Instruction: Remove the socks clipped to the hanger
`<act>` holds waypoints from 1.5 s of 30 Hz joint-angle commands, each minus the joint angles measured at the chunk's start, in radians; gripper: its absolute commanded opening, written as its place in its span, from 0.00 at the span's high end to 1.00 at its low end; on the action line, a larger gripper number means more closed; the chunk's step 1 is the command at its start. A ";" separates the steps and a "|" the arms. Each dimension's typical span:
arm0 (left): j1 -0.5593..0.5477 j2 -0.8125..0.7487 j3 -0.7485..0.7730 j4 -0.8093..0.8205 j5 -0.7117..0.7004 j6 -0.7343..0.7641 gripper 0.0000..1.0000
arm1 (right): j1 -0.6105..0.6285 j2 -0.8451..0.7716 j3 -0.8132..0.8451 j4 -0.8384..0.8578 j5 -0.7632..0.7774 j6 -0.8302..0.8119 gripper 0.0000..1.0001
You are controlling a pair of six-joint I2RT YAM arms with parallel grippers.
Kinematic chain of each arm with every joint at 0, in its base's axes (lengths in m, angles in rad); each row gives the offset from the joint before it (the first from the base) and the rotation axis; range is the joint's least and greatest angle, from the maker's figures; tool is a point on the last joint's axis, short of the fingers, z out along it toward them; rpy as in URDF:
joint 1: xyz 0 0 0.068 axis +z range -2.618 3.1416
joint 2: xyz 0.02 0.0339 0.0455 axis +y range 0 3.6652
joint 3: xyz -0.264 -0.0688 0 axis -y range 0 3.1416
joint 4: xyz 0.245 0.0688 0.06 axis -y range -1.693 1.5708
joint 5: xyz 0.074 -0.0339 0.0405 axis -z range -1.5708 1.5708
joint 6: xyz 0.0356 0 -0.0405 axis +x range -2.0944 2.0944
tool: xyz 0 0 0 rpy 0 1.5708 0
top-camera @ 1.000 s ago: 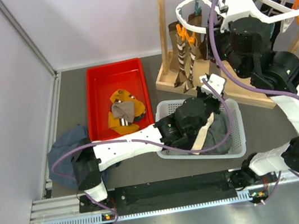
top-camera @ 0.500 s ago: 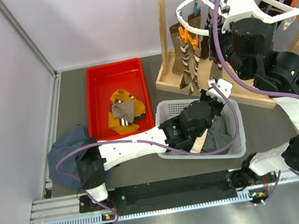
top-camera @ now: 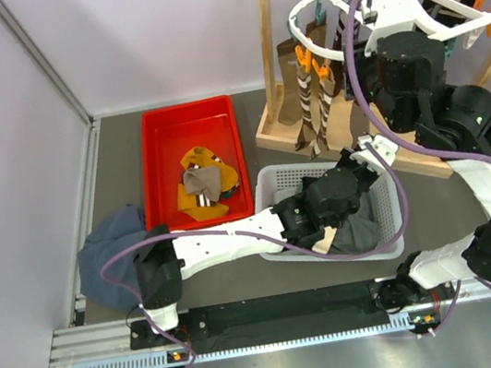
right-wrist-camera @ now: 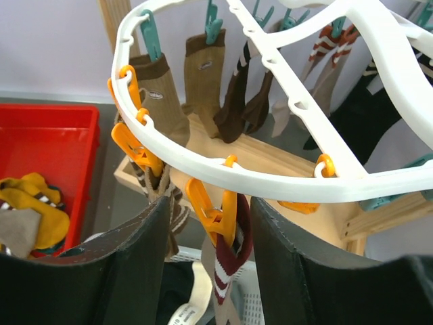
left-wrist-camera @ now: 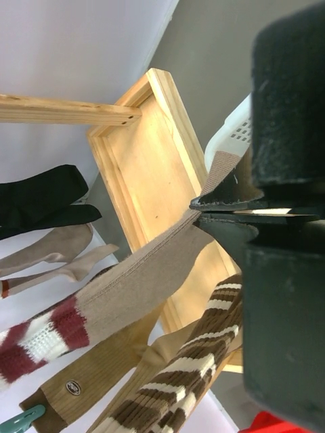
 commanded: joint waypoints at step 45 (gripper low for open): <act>-0.040 0.029 0.029 0.075 -0.122 0.133 1.00 | 0.022 0.016 0.079 -0.054 0.055 -0.011 0.58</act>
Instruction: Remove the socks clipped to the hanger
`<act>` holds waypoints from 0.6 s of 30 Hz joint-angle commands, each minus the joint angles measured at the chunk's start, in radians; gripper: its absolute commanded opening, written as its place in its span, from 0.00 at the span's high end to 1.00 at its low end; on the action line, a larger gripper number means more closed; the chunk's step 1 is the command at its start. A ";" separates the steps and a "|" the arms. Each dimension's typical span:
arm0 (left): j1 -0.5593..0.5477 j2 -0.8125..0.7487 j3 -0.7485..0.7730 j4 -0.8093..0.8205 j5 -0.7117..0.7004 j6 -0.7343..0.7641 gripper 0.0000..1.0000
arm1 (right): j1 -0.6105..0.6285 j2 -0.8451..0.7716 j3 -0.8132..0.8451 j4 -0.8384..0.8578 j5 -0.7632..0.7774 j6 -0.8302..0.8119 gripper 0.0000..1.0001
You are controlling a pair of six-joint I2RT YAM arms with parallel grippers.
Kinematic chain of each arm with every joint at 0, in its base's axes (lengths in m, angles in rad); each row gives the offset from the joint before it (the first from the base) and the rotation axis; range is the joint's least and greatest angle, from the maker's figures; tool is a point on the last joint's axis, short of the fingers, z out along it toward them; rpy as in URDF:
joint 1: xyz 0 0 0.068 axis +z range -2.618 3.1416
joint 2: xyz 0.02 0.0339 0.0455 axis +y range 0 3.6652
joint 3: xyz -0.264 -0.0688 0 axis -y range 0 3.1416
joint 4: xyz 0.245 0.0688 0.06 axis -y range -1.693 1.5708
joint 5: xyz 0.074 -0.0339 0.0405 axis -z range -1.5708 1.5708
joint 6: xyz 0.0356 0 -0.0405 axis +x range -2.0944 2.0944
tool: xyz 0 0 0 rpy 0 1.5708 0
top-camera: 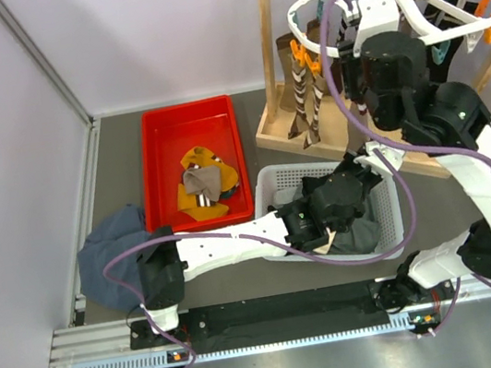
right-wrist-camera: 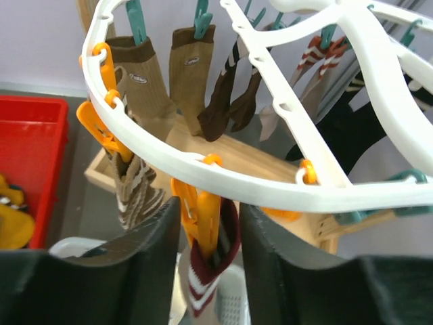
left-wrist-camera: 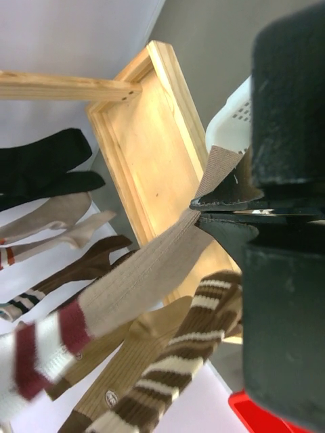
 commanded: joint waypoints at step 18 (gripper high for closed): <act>-0.022 0.081 0.091 0.041 -0.084 0.141 1.00 | 0.092 0.045 0.185 -0.175 0.200 0.055 0.47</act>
